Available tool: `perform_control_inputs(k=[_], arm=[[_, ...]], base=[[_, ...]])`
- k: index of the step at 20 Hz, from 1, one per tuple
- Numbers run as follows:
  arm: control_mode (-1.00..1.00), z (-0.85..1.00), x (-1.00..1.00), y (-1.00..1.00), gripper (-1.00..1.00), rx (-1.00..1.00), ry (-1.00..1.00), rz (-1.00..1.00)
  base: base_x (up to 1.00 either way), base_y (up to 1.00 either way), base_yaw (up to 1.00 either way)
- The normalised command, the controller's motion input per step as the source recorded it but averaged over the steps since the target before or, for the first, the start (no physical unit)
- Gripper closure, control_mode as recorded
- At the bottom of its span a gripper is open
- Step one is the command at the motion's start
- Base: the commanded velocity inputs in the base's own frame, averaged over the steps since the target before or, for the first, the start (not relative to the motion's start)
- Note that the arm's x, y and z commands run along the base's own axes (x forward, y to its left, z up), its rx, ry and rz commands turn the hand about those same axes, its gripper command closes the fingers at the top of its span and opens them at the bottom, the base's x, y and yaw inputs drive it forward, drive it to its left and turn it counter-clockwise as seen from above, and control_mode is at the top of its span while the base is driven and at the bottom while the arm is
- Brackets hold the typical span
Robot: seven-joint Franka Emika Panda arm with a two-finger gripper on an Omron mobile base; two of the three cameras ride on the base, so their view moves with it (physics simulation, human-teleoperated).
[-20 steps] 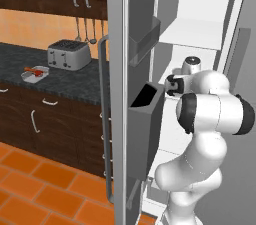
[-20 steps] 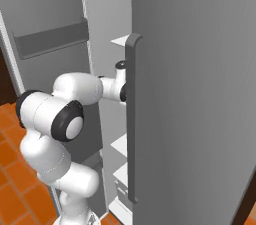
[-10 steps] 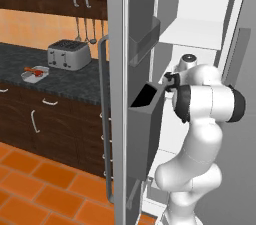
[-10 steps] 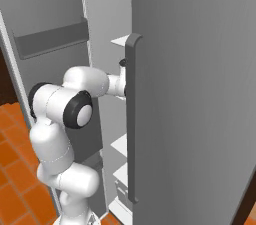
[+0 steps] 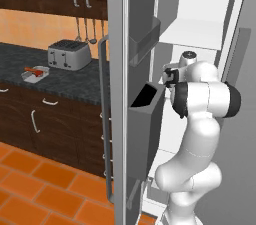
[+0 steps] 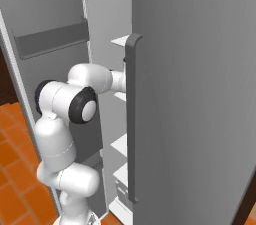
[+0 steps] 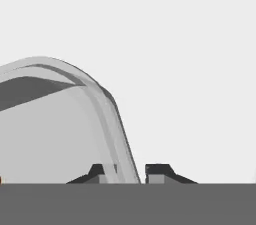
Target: Take the meat container that has the shrimp and place it on the second highest rack of the freezer. Then take the vegetable container that has the bell pepper and carrot and place it on the highest rack of the freezer.
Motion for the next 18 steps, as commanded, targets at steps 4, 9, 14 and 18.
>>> perform_control_inputs(k=[4, 9, 14, 18], arm=[[-1.00, 0.00, 0.00, 0.00, 1.00, 0.00, 0.00, 0.00], [-1.00, 0.00, 0.00, 0.00, -1.00, 0.00, 0.00, 0.00], [-1.00, 0.00, 0.00, 0.00, -1.00, 0.00, 0.00, 0.00], [-1.00, 0.00, -0.07, -0.01, -1.00, 0.00, 0.00, 0.00]], base=[[0.00, 0.00, 0.00], [0.00, 0.00, 0.00], [0.00, 0.00, 0.00], [0.00, 0.00, 0.00]])
